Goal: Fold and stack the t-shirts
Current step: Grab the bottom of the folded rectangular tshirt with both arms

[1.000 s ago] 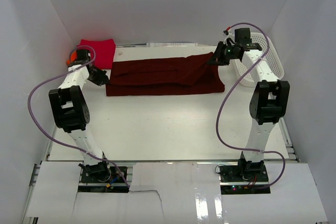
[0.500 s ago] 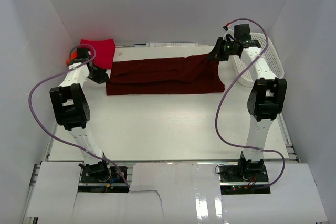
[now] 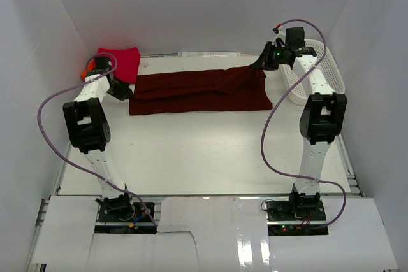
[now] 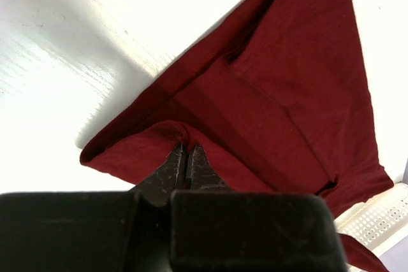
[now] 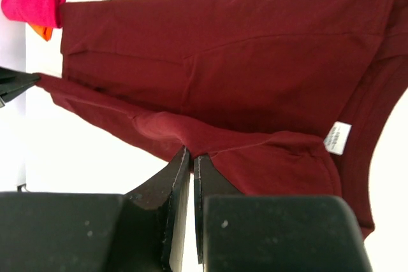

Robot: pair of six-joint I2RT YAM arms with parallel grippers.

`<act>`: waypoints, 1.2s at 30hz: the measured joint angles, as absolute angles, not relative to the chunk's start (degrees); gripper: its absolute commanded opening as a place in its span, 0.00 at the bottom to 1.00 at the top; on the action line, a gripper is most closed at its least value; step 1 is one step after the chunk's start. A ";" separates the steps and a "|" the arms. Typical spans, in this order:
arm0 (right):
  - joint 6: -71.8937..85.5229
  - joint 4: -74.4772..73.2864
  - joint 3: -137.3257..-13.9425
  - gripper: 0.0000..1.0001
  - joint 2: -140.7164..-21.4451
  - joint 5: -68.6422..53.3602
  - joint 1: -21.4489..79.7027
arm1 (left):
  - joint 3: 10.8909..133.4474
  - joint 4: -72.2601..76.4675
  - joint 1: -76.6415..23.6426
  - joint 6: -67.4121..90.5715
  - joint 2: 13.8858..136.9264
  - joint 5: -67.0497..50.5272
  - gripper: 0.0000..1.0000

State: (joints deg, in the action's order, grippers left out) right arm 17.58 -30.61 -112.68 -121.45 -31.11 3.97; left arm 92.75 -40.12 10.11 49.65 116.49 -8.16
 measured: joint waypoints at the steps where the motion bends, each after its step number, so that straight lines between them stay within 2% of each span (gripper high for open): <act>1: 17.61 -30.17 -112.68 0.08 -121.62 -30.96 3.86 | 92.77 -40.12 10.11 49.65 116.71 -8.16 0.00; 36: 19.33 -14.00 -110.89 0.08 -130.45 -30.09 3.27 | 100.38 -38.52 8.99 50.92 124.73 -9.39 0.00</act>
